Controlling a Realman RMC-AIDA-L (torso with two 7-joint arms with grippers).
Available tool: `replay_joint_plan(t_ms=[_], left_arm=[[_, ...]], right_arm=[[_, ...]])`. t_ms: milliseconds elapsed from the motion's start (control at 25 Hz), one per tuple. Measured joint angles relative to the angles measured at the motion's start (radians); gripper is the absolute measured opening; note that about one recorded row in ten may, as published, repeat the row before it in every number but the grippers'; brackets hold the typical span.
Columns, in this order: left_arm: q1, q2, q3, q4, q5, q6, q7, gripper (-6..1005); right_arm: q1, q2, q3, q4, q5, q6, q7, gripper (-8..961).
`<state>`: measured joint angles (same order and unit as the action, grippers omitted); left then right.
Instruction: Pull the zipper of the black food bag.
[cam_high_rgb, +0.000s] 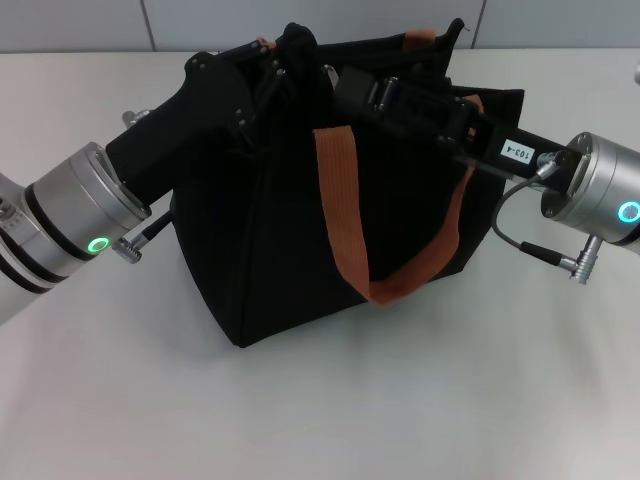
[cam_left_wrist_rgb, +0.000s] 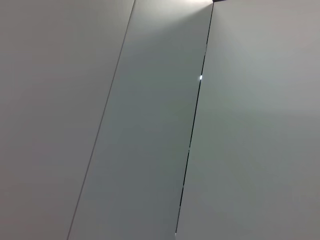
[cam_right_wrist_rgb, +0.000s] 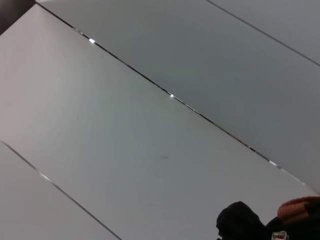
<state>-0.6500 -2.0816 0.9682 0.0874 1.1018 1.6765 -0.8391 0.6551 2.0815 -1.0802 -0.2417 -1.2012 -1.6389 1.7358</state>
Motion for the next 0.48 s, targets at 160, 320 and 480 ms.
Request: replay_joint_plan(t_ms=[160,320,480], left_arm=[[0.0,0.0,0.001,0.0,0.0,0.0,0.0,26],[-0.001,0.0,0.001,-0.002,0.001,0.0,0.0,26],[-0.002,0.0,0.001,-0.008,0.0,0.001,0.009,26]], right_arm=[[0.002,0.0,0.007,-0.001,-0.005,0.004,0.054,751],[0.003,0.0,0.011,-0.008,0.0,0.011,0.12,748],[0.012,0.0,0.008,-0.025,-0.003,0.016,0.168,746]])
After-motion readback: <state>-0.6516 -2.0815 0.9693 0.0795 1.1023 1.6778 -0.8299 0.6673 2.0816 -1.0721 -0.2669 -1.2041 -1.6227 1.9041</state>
